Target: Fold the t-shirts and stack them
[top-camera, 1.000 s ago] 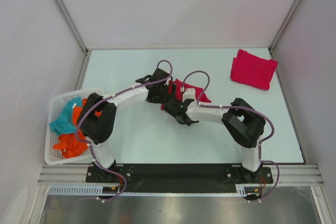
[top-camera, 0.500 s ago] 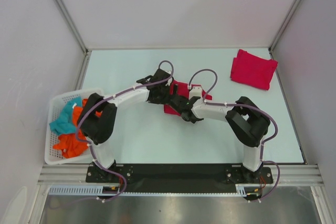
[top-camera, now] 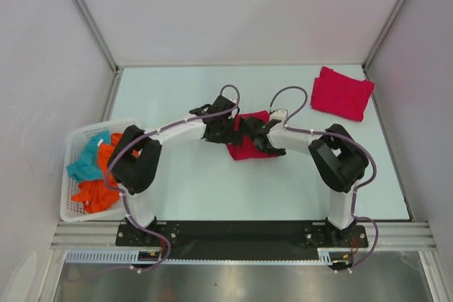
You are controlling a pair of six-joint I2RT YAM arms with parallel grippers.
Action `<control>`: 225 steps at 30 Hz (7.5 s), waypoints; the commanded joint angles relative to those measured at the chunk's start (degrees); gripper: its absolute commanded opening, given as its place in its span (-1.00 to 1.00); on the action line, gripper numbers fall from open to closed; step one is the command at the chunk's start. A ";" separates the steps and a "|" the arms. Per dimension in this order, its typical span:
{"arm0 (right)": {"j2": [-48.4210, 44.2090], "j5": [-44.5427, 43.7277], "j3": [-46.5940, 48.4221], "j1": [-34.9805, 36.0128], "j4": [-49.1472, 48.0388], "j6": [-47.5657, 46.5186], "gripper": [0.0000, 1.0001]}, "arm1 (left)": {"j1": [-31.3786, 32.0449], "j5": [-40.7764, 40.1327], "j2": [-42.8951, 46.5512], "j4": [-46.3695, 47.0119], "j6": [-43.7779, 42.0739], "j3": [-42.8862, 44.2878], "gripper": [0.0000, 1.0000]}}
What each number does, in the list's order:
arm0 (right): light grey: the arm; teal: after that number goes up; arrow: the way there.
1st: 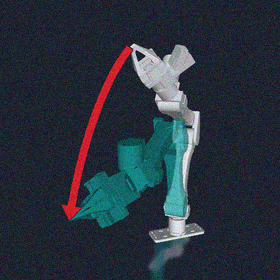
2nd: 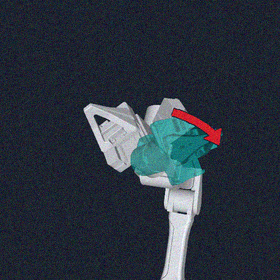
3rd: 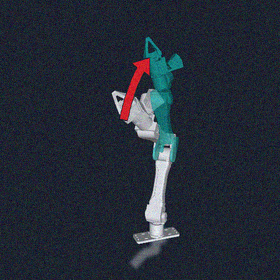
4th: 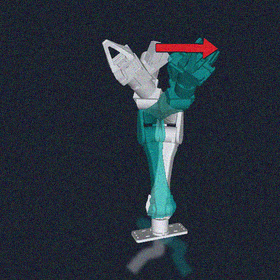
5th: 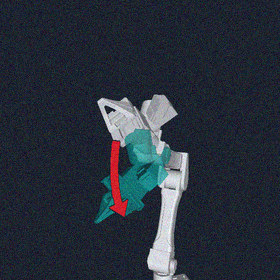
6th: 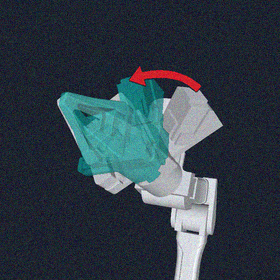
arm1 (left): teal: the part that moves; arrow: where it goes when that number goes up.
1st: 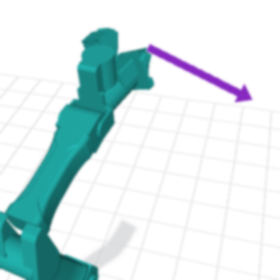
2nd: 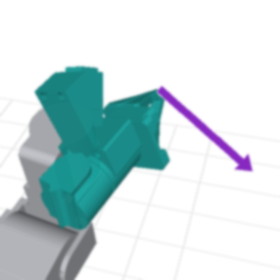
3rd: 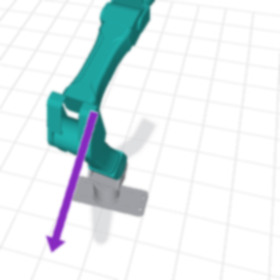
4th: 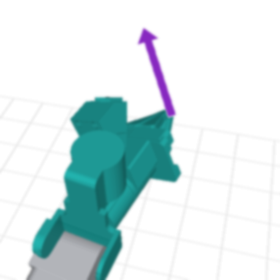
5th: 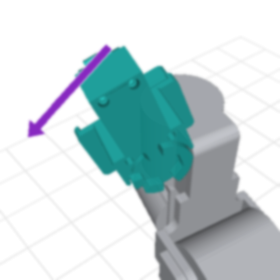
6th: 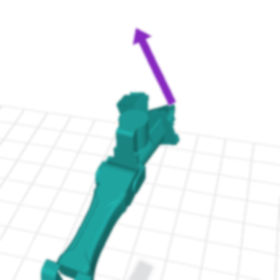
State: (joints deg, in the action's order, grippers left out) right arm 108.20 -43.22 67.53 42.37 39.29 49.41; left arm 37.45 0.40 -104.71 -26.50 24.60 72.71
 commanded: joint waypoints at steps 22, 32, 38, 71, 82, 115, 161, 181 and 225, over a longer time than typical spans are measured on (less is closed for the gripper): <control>-9.15 -6.00 2.78 -2.64 6.86 -0.71 -0.04 | 6.23 -8.84 6.09 -6.19 6.87 7.36 0.88; -9.85 -0.93 6.21 -7.29 2.04 -6.16 -0.03 | -3.17 -7.61 11.89 -10.15 5.11 4.02 0.89; -7.58 0.86 9.90 -10.11 0.52 -8.45 -0.04 | -2.91 -5.15 13.21 -9.10 5.72 1.65 0.89; -21.80 -1.16 7.27 -11.61 9.31 -9.42 -0.03 | 0.60 -4.27 -8.59 1.28 1.77 15.10 0.88; -23.03 -1.34 5.25 -11.08 10.72 -8.19 -0.03 | 0.60 -1.73 -8.59 5.66 3.44 10.71 0.85; -21.90 0.07 1.38 -8.71 7.83 -6.60 -0.04 | -0.01 -0.32 1.26 9.36 4.76 -2.04 -0.10; -22.33 -0.72 0.41 -9.23 8.44 -8.45 -0.04 | 3.15 -0.93 -7.34 24.21 9.77 -9.08 0.99; -23.83 -1.87 0.94 -13.36 8.79 -9.50 -0.04 | 3.94 12.23 -18.34 26.15 10.73 6.39 0.03; -4.32 8.41 19.65 -27.94 5.54 -12.93 -0.03 | 3.24 13.31 -28.89 3.74 4.32 49.64 -0.71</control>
State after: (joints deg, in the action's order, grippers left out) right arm 101.23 -39.16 81.56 17.89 46.61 37.19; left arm 41.30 13.72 -139.11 -24.47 30.46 124.73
